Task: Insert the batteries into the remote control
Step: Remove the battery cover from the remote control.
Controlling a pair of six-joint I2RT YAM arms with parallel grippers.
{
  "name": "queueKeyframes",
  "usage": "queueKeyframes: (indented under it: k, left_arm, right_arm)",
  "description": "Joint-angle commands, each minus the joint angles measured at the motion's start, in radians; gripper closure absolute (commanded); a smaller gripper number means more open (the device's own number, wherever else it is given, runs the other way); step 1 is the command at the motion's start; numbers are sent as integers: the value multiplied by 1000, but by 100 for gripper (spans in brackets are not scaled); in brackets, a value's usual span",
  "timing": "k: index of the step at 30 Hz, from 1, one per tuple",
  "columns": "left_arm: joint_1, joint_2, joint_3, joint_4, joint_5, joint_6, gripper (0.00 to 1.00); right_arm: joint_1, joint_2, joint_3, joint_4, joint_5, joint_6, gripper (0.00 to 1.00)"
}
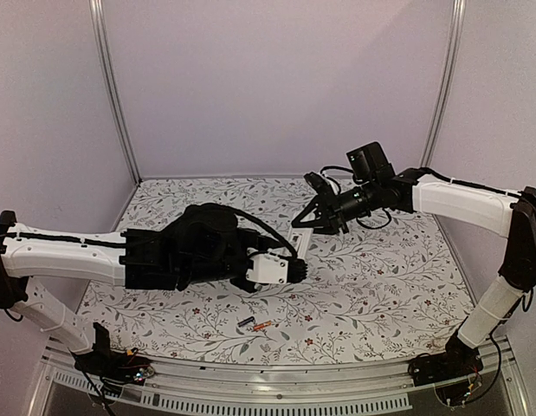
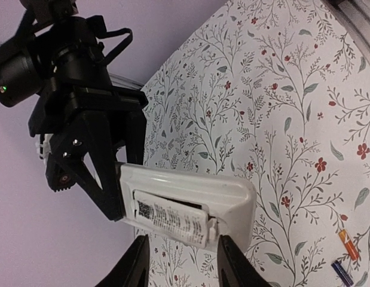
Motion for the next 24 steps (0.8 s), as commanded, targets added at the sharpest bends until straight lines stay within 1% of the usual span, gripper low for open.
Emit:
queueKeyframes:
  k: [1, 3, 5, 7, 9, 13, 14, 17, 19, 21, 24]
  left_arm:
    - [3, 3, -13, -11, -7, -26, 59]
    - [3, -3, -12, -12, -5, -43, 57]
    - [3, -14, -8, -17, -1, -93, 55]
    - [6, -28, -6, -20, 3, -165, 51]
    - [23, -43, 16, -34, 11, -285, 45]
    - [76, -60, 98, -118, 64, -578, 31]
    - [91, -58, 125, -137, 77, -654, 30]
    - [137, -9, 222, -216, 136, -846, 29]
    - [160, 34, 290, -287, 161, -928, 30]
    - [173, 70, 342, -333, 197, -967, 31]
    - [181, 109, 390, -368, 213, -997, 31]
  right_arm:
    - [-19, -36, -35, 72, -11, 33, 100]
    - [-28, -37, -46, 87, -4, 50, 100]
    - [-38, -45, -60, 101, 11, 55, 100]
    - [-53, -54, -79, 135, 23, 66, 100]
    - [-70, -71, -109, 195, 42, 98, 100]
    - [-88, -99, -149, 282, 84, 145, 100]
    - [-88, -103, -156, 302, 93, 152, 100]
    - [-88, -108, -176, 364, 117, 185, 100]
    - [-89, -112, -184, 397, 134, 200, 100]
    - [-89, -119, -183, 402, 152, 202, 100]
    - [-89, -128, -182, 406, 163, 202, 100]
